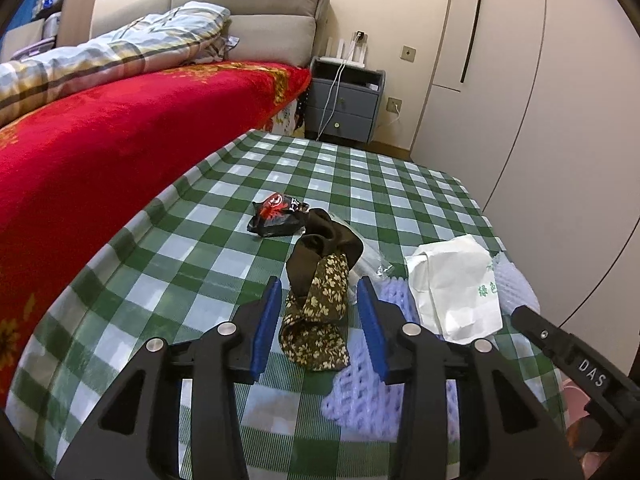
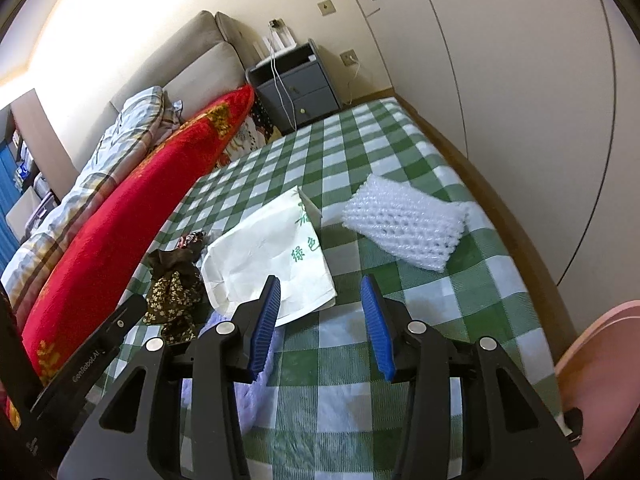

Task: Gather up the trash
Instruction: 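Grasp the brown floral pouch with the left tool while the right tool grasps the white paper bag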

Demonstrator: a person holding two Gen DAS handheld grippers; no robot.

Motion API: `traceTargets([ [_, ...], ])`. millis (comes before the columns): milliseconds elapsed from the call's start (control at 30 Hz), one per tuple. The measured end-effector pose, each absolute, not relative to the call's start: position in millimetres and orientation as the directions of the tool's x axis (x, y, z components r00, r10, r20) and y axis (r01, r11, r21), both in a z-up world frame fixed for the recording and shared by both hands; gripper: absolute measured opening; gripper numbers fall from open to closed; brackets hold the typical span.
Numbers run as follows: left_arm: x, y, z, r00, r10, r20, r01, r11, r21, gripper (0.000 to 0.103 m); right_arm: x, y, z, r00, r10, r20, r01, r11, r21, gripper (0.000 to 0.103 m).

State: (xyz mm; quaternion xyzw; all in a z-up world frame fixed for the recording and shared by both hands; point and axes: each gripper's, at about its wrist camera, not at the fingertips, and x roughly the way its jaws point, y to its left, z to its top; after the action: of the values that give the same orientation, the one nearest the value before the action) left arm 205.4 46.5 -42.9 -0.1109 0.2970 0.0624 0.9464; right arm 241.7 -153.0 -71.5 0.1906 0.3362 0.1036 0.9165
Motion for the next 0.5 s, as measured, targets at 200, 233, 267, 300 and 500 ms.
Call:
traceTargets([
  [200, 216, 50, -51, 0.795, 0.035, -0.606, -0.189, 0.963, -0.193, 0.039, 255, -151, -82, 0.732, 0.326, -0.598, -0.059, 0.905, 0.421, 0.043],
  [233, 216, 50, -51, 0.794, 0.034, -0.607, -0.188, 0.963, -0.192, 0.039, 257, -153, -82, 0.729, 0.329, -0.6, -0.055, 0.902, 0.429, 0.043],
  [267, 216, 49, -51, 0.795, 0.031, -0.606, -0.184, 0.964, -0.191, 0.039, 257, -154, -82, 0.73, 0.334, -0.596, -0.055, 0.898, 0.436, 0.043],
  [300, 216, 48, -51, 0.795, 0.029, -0.606, -0.181, 0.965, -0.191, 0.039, 258, -154, -83, 0.728, 0.336, -0.597, -0.056, 0.897, 0.438, 0.043],
  [500, 218, 46, -53, 0.789, 0.031, -0.614, -0.179, 0.967, -0.181, 0.039, 261, -148, -84, 0.712, 0.348, -0.611, -0.079, 0.903, 0.422, 0.043],
])
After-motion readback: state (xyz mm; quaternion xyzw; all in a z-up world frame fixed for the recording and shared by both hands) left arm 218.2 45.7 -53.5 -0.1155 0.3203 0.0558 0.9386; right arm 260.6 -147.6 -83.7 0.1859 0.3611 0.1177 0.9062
